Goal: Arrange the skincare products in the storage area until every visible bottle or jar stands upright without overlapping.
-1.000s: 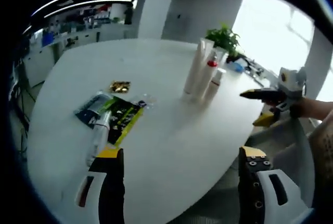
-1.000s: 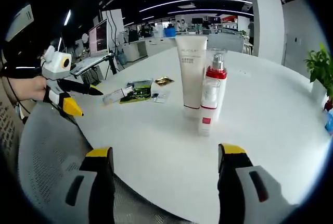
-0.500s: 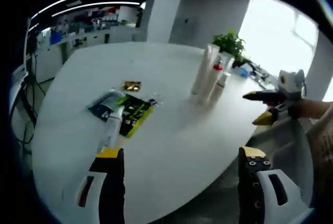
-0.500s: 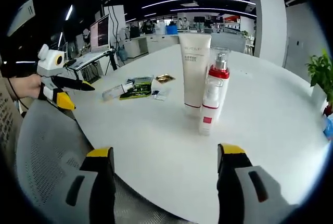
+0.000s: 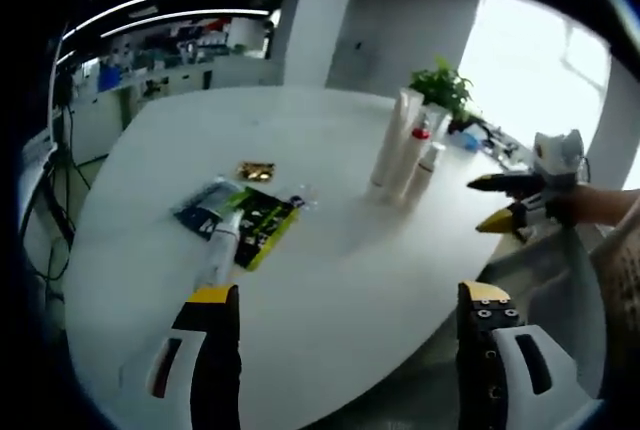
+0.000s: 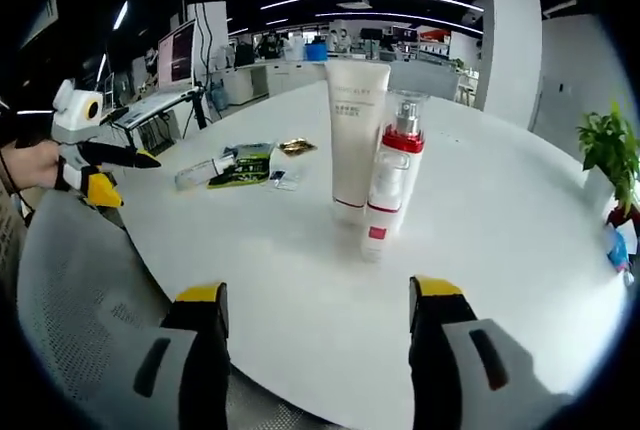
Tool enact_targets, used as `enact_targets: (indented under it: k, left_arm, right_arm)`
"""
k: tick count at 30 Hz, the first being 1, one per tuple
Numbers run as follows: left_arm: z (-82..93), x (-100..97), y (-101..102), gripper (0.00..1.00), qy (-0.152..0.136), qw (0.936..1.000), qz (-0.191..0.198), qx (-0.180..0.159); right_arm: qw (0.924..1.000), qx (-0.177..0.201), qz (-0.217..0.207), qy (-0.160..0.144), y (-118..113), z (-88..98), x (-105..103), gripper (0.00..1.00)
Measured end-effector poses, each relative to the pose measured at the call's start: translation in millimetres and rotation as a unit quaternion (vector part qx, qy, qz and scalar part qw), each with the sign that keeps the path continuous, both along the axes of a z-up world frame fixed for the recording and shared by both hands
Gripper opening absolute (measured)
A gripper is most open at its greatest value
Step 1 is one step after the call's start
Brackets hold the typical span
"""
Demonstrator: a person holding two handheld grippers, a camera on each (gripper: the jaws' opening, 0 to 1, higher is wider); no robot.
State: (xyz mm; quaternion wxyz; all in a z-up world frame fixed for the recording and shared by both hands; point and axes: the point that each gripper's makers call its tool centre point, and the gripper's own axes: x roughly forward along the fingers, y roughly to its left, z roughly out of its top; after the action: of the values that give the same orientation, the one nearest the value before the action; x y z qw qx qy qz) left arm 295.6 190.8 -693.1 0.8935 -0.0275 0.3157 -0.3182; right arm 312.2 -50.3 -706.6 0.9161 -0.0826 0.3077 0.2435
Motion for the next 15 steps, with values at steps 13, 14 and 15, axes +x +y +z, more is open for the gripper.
enact_targets:
  k: [13,14,15]
  left_arm:
    - [-0.3,1.4,2.9,0.87,-0.002,1.0,0.005,-0.003]
    - [-0.4,1.3,2.6,0.87,-0.001,1.0,0.005,-0.003]
    - [-0.5,1.3,2.7,0.87,-0.001,1.0,0.005,-0.003]
  right_arm:
    - [0.9998,-0.017,-0.003,-0.004,9.7,-20.5,27.3,0.67]
    - [0.9998,-0.017,-0.01,-0.003,7.3,-22.5,31.9,0.66]
    - [0.9997,-0.016,-0.017,-0.002,4.9,-24.1,36.1,0.65]
